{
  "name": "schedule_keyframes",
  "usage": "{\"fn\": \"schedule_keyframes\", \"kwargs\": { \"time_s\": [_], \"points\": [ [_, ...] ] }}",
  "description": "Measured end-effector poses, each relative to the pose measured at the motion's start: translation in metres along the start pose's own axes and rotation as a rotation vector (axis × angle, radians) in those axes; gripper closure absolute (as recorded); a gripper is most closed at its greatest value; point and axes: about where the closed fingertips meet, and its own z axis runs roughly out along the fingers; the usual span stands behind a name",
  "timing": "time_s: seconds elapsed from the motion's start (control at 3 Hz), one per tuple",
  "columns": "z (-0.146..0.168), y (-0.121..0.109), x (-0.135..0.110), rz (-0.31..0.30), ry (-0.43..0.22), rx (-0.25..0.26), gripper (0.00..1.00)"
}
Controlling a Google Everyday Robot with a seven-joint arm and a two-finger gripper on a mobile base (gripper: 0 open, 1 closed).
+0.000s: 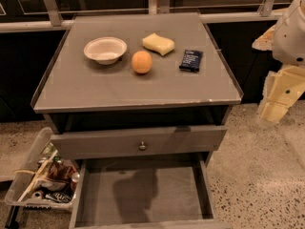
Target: Place orange into middle drawer
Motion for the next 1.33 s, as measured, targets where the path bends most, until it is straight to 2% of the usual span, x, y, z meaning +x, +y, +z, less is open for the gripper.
{"fn": "schedule_keyframes", "kwargs": {
  "time_s": [0.33,0.67,1.0,1.33],
  "points": [
    [0.000,0.000,0.000,0.000,0.000,0.000,0.00],
    [0.001,-0.005,-0.010,-0.007,-0.029,0.018,0.00],
    [0.011,-0.014,-0.026,-0.022,-0.083,0.057,0.00],
    [0.020,-0.036,-0.042,-0.016,-0.200,0.083,0.00]
  ]
}}
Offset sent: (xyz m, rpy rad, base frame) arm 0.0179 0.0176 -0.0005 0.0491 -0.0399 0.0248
